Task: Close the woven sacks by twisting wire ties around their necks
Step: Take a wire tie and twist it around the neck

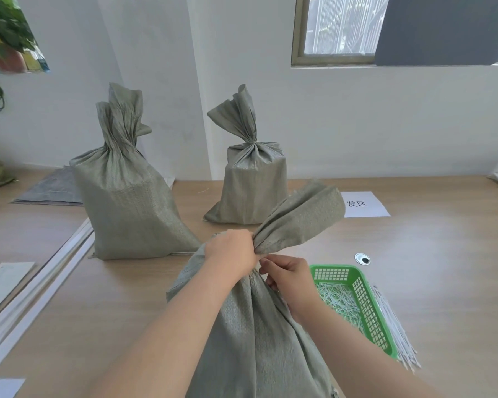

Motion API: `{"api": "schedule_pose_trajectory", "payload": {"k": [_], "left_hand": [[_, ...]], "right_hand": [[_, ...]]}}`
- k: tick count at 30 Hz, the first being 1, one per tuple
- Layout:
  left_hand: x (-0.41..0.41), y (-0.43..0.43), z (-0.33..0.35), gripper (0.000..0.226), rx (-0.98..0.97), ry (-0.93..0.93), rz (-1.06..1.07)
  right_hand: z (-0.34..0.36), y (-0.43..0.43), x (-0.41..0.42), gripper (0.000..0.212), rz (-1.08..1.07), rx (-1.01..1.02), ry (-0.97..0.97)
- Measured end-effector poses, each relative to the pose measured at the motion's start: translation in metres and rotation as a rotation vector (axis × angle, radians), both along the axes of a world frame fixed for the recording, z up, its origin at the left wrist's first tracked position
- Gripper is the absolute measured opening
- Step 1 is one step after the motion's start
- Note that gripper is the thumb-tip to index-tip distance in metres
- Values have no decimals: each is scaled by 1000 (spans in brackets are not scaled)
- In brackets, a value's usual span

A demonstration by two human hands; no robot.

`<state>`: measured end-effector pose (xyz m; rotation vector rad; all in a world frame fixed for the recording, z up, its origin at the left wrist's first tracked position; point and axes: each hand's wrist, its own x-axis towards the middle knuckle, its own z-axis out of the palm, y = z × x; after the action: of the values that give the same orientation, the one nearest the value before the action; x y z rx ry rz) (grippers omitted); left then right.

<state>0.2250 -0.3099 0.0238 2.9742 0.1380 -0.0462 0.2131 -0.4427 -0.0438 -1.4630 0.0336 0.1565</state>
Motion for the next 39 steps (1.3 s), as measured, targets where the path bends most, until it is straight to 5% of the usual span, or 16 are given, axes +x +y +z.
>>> {"api": "schedule_pose_trajectory", "payload": {"k": [14, 19, 31, 36, 39], "left_hand": [[8, -8, 26, 70, 54, 205, 78], [9, -3, 21, 56, -34, 212, 62], [4, -7, 32, 71, 172, 302, -37], [14, 8, 28, 70, -68, 387, -99], [16, 16, 25, 37, -314, 373, -112]], "right_hand": [[-10, 0, -8, 15, 70, -112, -92], [-9, -3, -4, 15, 34, -98, -37], [-4, -4, -1, 18, 38, -232, 12], [1, -9, -2, 20, 60, -185, -23], [3, -11, -3, 18, 46, -151, -33]]}}
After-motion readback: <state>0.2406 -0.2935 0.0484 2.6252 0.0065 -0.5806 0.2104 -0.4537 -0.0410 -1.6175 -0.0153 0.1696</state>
